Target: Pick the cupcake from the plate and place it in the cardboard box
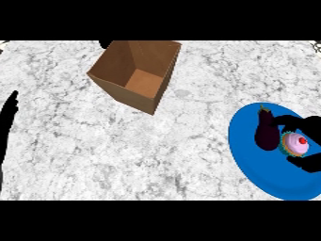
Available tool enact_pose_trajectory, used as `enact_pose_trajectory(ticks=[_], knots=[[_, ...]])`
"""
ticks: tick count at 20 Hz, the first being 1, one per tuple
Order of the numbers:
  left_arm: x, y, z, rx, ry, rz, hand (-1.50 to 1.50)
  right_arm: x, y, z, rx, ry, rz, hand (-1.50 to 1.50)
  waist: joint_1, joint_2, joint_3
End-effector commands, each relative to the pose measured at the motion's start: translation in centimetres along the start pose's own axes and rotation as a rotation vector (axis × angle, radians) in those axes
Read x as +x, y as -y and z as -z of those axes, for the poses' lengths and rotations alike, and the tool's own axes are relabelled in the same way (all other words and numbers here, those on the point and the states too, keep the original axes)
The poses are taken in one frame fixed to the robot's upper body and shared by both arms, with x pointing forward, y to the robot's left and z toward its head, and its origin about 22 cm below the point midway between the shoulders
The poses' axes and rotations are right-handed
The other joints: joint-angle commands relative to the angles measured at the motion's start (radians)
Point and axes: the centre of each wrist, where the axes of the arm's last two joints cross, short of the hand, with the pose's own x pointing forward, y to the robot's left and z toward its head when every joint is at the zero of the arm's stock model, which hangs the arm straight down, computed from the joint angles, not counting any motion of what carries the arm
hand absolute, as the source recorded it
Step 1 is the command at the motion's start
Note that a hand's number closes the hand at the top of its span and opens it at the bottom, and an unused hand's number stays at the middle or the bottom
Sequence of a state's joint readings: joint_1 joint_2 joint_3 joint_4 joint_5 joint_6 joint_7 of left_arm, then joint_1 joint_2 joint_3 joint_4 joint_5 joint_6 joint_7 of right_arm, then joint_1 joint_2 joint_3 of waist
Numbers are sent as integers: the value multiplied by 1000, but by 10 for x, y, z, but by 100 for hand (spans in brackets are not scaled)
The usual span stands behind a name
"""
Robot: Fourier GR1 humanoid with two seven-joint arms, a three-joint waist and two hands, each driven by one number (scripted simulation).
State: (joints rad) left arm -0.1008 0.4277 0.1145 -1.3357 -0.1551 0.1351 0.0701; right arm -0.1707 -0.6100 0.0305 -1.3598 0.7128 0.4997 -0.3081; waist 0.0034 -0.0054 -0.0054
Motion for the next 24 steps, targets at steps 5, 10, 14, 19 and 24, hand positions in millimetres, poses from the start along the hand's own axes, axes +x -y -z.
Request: enact_pose_trajectory(ticks=[5,10,14,19,24], knots=[[-5,9,4,3,11,-9,0,5,13,23,-178,-11,-84,150,1,6,5],[-9,9,-5,-6,1,-10,0,14,20,26,-313,7,-153,150,1,6,5],[-2,-1,5,-30,18,3,0,53,69,83,-314,103,-234,150,38,14,5],[11,29,6,-22,19,-11,0,59,80,123,-406,147,-274,150,28,15,6],[5,13,2,-10,6,1,0,79,127,101,-632,354,-250,150,10,6,6]])
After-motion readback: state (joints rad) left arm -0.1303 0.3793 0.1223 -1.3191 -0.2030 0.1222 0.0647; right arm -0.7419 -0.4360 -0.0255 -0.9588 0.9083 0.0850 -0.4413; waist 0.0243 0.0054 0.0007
